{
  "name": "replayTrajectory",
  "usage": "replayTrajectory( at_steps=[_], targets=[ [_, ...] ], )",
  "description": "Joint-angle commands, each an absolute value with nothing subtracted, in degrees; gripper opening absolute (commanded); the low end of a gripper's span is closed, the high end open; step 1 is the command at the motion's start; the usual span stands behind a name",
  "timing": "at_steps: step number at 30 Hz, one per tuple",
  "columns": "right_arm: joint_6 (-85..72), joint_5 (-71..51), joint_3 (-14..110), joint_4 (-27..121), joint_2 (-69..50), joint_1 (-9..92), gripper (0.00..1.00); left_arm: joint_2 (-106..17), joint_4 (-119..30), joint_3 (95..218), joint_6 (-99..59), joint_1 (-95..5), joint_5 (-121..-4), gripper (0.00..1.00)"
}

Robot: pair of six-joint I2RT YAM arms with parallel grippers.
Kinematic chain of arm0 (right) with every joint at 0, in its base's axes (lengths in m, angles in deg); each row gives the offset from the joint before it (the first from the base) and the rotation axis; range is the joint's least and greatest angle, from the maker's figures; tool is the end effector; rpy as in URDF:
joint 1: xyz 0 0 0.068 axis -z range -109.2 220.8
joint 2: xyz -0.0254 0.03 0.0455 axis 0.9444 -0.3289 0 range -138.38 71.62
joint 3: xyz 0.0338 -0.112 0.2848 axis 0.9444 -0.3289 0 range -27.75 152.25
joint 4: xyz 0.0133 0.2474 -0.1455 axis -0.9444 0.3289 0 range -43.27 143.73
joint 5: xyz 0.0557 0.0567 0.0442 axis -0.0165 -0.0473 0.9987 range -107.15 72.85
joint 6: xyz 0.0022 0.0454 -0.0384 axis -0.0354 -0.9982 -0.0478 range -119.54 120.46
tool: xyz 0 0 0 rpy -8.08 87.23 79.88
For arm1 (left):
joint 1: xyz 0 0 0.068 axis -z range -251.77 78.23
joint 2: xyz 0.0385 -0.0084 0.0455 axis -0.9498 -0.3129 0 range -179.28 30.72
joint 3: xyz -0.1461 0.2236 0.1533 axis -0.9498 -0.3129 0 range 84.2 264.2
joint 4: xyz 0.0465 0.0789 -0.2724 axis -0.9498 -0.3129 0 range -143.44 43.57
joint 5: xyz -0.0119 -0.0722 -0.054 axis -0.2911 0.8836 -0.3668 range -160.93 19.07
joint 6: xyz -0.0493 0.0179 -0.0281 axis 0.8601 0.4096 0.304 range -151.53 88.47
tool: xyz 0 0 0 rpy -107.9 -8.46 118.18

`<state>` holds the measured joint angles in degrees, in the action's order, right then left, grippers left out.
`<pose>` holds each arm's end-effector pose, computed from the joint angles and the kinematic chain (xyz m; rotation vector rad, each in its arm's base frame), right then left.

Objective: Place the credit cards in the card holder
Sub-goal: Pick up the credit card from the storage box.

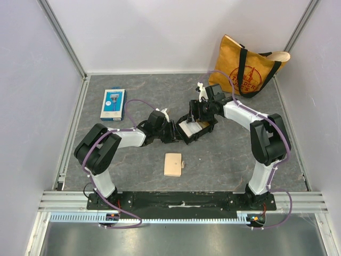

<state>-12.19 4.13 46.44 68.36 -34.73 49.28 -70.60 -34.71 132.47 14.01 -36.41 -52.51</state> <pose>0.3987 0.1741 0.2149 -0.3542 2.5361 0.7045 0.2998 -0.2295 0.1500 -0.0391 2.5005 -1.0396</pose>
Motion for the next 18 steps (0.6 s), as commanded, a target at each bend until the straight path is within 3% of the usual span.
replayTrajectory(
  at_steps=[1, 10, 18],
  targets=[
    [-11.23, 1.75, 48.36, 68.44, -34.29, 49.44, 0.86, -70.01, -32.81, 134.30, 14.70, -36.61, -51.50, 0.40],
    [-10.97, 4.03, 48.80, 68.88, -37.10, 49.18, 0.87, -69.92, -32.81, 134.38, 14.62, -36.61, -51.50, 0.40],
    [-11.32, 6.49, 48.71, 68.97, -34.91, 49.35, 0.82, -70.01, -32.81, 134.56, 14.62, -36.61, -51.41, 0.40]
  ],
)
